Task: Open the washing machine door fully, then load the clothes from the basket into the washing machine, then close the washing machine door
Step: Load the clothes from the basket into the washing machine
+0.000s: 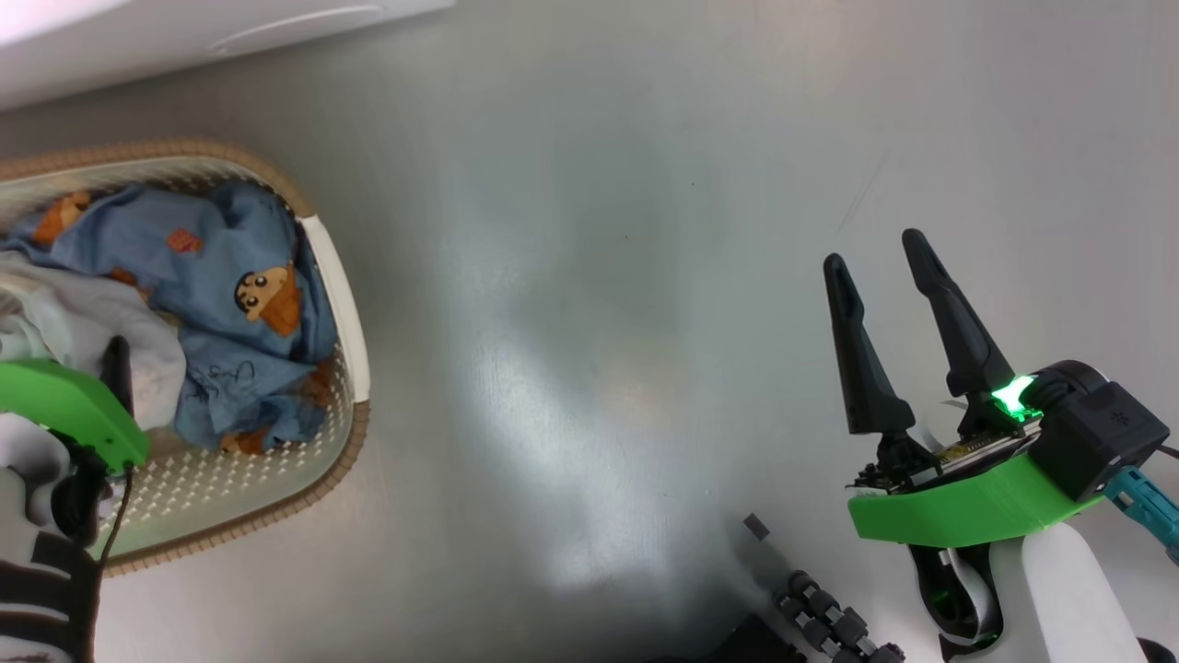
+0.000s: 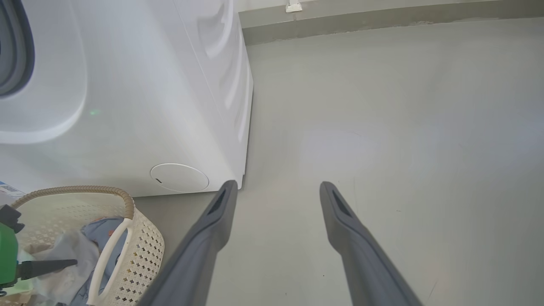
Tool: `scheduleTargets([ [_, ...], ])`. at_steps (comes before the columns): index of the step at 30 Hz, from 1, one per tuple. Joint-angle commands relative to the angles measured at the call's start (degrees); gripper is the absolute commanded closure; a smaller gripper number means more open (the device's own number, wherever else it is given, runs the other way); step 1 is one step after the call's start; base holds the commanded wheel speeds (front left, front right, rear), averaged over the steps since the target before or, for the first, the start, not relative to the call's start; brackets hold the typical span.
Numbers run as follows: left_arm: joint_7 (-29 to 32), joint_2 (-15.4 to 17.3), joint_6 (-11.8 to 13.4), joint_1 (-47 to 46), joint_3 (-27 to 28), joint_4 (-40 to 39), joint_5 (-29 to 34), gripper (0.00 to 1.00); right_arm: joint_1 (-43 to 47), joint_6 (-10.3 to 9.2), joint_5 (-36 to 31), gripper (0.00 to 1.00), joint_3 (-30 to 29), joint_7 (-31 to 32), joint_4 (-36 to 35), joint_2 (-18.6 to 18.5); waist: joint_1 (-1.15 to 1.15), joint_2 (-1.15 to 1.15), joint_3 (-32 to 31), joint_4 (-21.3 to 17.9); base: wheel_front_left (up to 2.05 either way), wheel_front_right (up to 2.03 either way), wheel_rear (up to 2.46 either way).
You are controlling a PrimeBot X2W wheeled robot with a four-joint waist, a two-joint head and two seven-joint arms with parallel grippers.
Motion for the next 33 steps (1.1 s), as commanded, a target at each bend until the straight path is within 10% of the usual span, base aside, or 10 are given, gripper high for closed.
scheduleTargets([
  [1,-0.60,2.61,0.20,0.74,1.01,-0.14,-0.33,0.00,0.58,0.09,1.11,0.00,0.93,-0.67,-1.46,-0.18,0.00,0.00,0.40,-0.12,0.00,0.00,0.00],
  [17,-1.82,2.79,0.30,-2.58,-0.30,2.91,-0.75,0.00,1.12,0.09,-0.23,0.00,-0.59,-0.67,-2.93,-0.18,0.00,0.00,3.47,-0.35,0.00,0.00,0.00],
  [20,-2.23,2.63,0.28,-3.11,-0.60,3.66,-0.81,0.20,1.29,0.09,-0.48,0.00,-0.91,-0.67,-3.25,-0.18,0.00,0.00,3.82,-0.25,0.00,0.00,0.00],
  [21,-2.47,2.55,0.27,-3.28,-0.75,3.86,-0.77,0.51,1.34,0.09,-0.56,0.00,-1.02,-0.67,-3.34,-0.18,0.00,0.00,3.91,-0.19,0.00,0.00,0.00],
  [24,-3.16,2.15,0.24,-3.70,-1.17,4.56,-0.74,0.96,1.42,0.09,-0.85,0.00,-1.36,-0.67,-3.54,-0.18,0.00,0.00,4.02,0.07,0.00,0.00,0.00],
  [33,-6.20,0.87,-0.30,-4.00,-1.82,6.35,-1.50,1.00,1.13,0.09,-1.78,0.00,-1.71,-0.67,-3.28,-0.18,0.00,0.00,3.11,1.32,0.00,0.00,0.00],
])
